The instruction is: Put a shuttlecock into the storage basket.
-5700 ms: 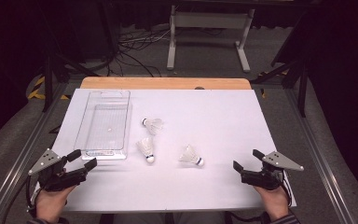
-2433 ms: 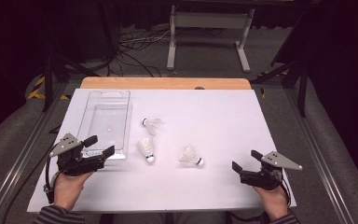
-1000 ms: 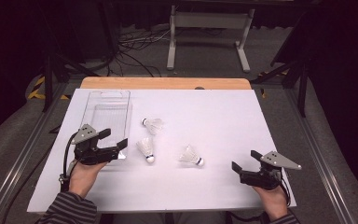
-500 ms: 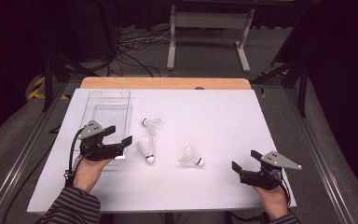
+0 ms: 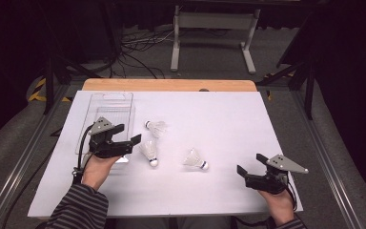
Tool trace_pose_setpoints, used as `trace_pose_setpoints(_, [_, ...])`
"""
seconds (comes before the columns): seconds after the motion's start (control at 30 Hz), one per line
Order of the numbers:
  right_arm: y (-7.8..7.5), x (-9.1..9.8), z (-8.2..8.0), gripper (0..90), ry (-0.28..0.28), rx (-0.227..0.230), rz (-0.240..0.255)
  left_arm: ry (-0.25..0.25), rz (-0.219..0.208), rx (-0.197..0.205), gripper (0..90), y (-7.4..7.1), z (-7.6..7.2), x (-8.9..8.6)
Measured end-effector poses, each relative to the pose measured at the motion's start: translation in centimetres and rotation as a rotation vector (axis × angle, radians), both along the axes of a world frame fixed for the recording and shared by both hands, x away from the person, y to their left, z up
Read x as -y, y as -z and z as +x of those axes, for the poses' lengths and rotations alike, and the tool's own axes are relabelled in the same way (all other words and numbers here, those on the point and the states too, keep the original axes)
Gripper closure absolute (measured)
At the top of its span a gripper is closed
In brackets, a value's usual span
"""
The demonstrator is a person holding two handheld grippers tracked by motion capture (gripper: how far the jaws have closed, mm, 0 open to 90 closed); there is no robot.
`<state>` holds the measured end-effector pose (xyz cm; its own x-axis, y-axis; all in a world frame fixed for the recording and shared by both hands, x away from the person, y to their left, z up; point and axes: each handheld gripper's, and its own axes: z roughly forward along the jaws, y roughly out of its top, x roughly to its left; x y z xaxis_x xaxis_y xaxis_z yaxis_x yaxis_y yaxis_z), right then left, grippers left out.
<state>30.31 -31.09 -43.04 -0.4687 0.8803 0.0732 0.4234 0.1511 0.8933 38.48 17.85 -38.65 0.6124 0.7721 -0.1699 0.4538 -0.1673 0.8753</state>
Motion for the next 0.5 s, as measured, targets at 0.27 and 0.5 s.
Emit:
trace_pose_setpoints(0.27, [0.0, 0.0, 0.0, 9.4, -0.001, -0.001, 0.001, 0.007, 0.010, -0.009, 20.6, -0.2, 0.9, 1.0])
trace_pose_setpoints(0.5, [0.0, 0.0, 0.0, 9.4, -0.003, 0.001, 0.002, 0.020, 0.020, -0.018, 20.8, -0.5, 1.7, 1.9])
